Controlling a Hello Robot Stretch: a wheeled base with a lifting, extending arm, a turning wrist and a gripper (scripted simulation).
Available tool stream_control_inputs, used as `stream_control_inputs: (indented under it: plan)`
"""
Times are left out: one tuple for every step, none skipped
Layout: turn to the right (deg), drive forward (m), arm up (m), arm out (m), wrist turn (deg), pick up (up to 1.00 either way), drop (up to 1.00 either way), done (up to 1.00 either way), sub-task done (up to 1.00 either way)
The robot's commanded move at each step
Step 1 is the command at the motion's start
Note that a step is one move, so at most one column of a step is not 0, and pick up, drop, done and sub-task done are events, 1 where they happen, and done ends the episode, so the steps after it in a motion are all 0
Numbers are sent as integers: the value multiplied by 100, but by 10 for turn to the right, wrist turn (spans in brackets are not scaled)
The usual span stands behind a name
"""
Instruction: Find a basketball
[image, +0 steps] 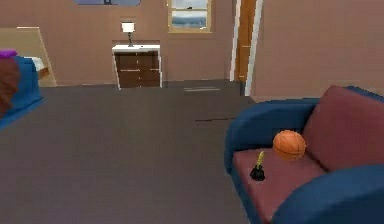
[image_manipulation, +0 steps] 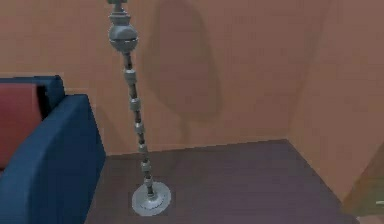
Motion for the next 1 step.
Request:
stream_control_inputs:
  plan:
    - [0,25,0,0,0,0,0,0,0]
